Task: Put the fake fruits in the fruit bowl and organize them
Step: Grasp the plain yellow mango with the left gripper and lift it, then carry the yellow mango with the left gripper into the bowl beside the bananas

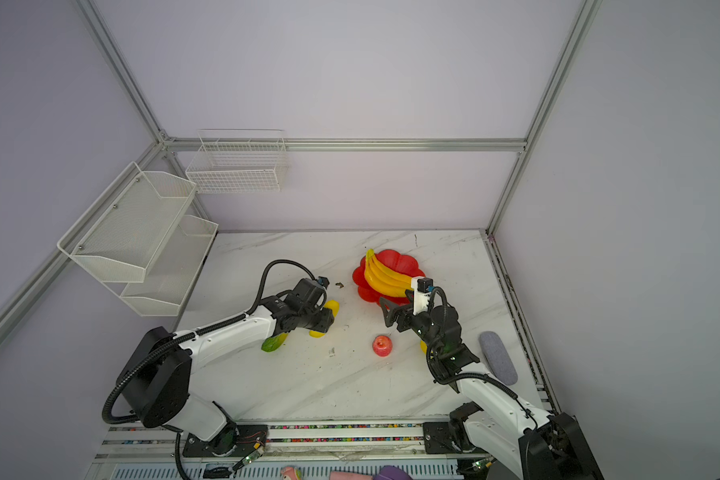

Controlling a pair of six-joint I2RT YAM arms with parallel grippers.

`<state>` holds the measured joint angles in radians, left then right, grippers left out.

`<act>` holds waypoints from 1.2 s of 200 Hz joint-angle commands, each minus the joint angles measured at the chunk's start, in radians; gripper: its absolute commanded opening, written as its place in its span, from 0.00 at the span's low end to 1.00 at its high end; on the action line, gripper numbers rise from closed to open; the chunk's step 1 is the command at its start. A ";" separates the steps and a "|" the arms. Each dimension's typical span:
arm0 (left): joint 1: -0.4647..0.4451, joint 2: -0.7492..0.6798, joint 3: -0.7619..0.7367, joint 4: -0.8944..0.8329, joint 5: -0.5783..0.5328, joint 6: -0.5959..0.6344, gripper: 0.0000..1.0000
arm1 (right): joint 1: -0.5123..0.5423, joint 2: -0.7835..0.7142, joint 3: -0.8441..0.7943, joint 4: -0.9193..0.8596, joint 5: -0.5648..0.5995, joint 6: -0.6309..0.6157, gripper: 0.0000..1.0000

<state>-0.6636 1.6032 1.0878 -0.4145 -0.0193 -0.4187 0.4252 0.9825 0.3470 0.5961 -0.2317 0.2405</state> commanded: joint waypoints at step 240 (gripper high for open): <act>-0.126 0.492 0.535 0.294 -0.421 -0.847 0.47 | -0.048 -0.107 -0.037 0.034 0.012 0.025 0.97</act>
<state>-0.7879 2.0949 1.5375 -0.1226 -0.3721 -1.2381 0.3836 0.8986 0.3172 0.6025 -0.2176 0.2577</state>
